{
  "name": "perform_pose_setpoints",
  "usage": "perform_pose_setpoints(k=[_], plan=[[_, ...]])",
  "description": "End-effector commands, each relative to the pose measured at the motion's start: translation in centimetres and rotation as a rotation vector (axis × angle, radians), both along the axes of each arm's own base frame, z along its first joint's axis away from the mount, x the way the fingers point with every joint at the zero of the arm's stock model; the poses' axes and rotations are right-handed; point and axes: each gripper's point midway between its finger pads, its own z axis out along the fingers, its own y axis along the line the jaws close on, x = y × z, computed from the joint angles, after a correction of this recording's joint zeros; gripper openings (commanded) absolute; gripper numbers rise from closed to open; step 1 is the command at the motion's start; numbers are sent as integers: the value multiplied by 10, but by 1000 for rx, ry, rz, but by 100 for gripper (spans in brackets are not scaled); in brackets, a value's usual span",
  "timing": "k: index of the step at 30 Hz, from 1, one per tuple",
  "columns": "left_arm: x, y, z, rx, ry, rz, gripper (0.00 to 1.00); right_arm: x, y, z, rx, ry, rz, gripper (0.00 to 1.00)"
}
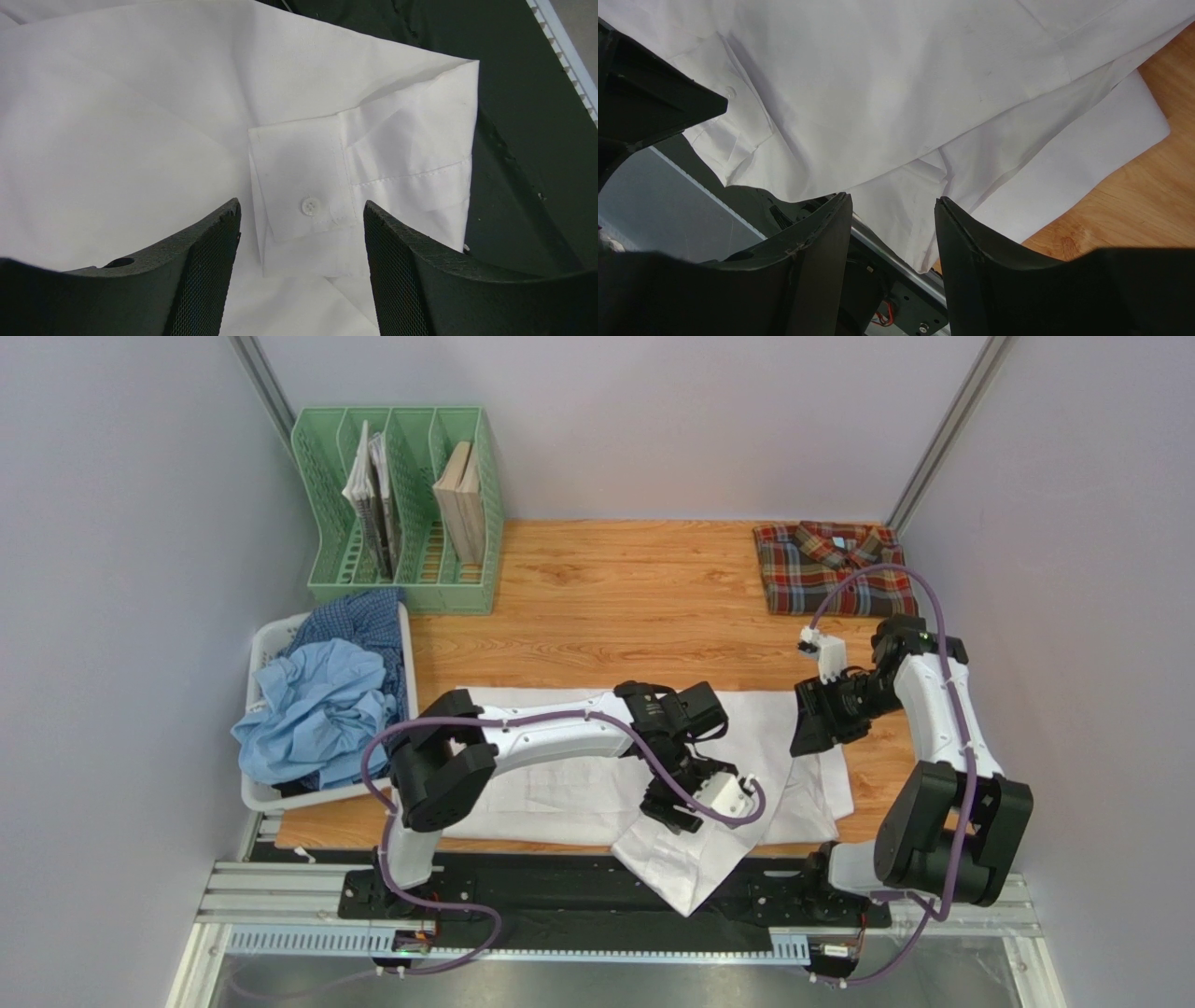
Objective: Fold and stack the long sleeve shirts
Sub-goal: Fold the shirt
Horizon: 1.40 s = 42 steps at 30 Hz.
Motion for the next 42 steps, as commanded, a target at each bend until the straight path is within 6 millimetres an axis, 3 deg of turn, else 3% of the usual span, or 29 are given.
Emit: perform_pose_setpoints(k=[1,12,17,20,24,28,31,35,37,38,39,42], plan=[[3,-15,-8,-2,-14,-38,71,-7,-4,-5,-14,26,42,52],[8,-12,-48,83,-18,-46,69,-8,-4,-3,-13,8,49,52],[3,-10,-41,74,-25,-49,60,-10,-4,-3,-17,10,55,52],[4,-8,-24,43,-43,-39,56,-10,-4,-4,-15,13,57,53],[-4,-1,3,6,-45,-42,39,-8,-3,-5,-5,20,56,53],[-14,6,18,-7,-28,-36,8,-6,-3,-6,-5,19,54,53],[-23,13,28,4,-5,-33,0,-3,-5,-6,-12,11,54,52],[-36,24,59,-31,34,-16,0,4,-6,-1,-14,-10,54,53],[-39,29,65,-40,40,1,0,7,-5,2,-6,-18,54,53],[-36,32,61,-26,20,23,7,8,-5,2,-2,-14,53,53],[-34,32,58,-13,14,30,28,9,-5,3,2,-11,50,53],[-25,26,39,45,-9,25,49,10,-5,2,5,4,45,52]])
